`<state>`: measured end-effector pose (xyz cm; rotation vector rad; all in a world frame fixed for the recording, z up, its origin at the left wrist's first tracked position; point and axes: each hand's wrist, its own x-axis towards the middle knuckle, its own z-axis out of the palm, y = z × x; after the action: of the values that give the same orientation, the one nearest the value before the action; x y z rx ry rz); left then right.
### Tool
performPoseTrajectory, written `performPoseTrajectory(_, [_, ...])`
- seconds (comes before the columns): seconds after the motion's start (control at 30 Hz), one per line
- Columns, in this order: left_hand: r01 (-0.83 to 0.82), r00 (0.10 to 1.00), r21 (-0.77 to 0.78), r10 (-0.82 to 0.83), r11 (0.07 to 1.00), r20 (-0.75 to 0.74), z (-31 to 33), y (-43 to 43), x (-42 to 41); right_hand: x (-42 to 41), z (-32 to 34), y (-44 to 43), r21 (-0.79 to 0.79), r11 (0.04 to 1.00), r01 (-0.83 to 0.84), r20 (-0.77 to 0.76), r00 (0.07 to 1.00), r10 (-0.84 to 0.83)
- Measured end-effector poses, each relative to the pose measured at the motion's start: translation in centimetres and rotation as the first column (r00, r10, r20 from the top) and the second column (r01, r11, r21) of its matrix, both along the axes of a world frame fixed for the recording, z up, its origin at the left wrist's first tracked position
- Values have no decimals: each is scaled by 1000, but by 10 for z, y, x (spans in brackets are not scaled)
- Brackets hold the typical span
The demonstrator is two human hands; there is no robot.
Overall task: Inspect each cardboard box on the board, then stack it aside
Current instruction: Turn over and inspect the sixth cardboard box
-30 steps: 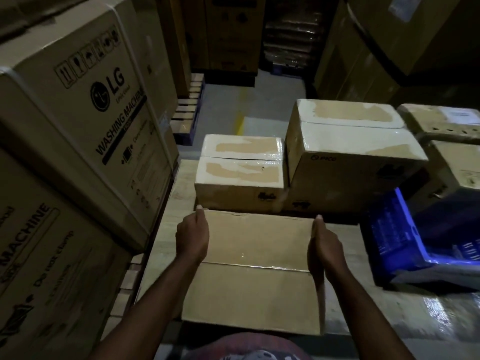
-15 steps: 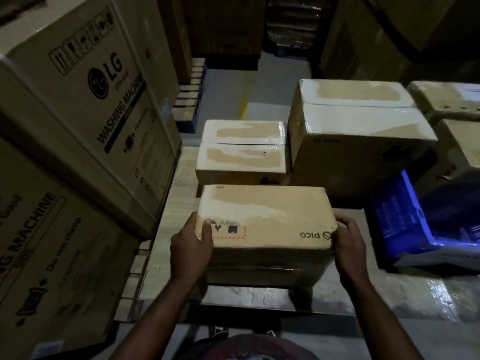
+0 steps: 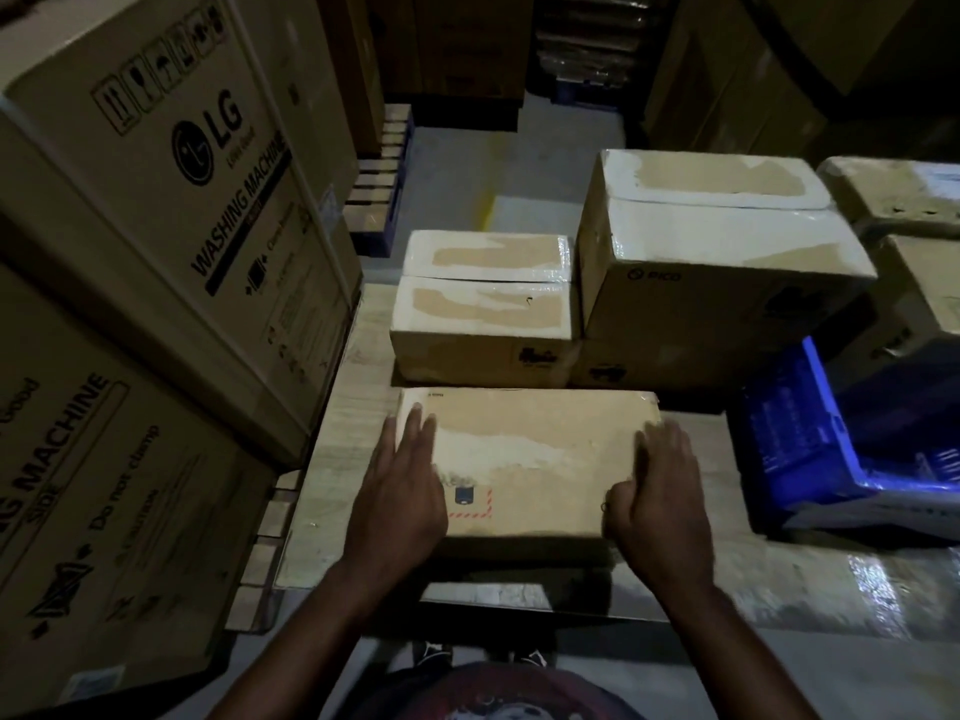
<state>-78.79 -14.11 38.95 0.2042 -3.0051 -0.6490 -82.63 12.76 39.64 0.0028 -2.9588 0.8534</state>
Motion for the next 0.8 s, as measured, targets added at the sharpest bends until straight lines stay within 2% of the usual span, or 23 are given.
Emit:
performPoseTrajectory(0.07, [95, 995, -81, -95, 992, -3, 0, -3, -8, -6, 5, -20, 126, 977, -174, -51, 982, 181])
performPoseTrajectory(0.13, [151, 988, -99, -152, 984, -3, 2, 0, -15, -10, 5, -44, 146, 941, -305, -21, 950, 311])
performPoseTrajectory(0.27, [158, 987, -111, -161, 981, -23, -2, 6, -18, -13, -6, -86, 236, 861, -451, -1, 886, 464])
performPoseTrajectory(0.37, [139, 989, -94, -142, 986, -27, -3, 7, -18, -16, -12, -90, 305, 829, -469, 16, 873, 487])
performPoseTrajectory(0.6, [149, 988, -100, -151, 984, -16, -2, 8, -19, -15, -11, -89, 346, 808, -477, 50, 870, 491])
performPoseTrajectory(0.73, [147, 989, -132, -149, 980, -2, 0, 11, -19, -16, -9, -86, 315, 811, -494, 65, 863, 500])
performPoseTrajectory(0.8, [132, 991, -187, -132, 974, 8, 2, 14, -20, -17, -3, -83, 206, 824, -528, 82, 848, 523])
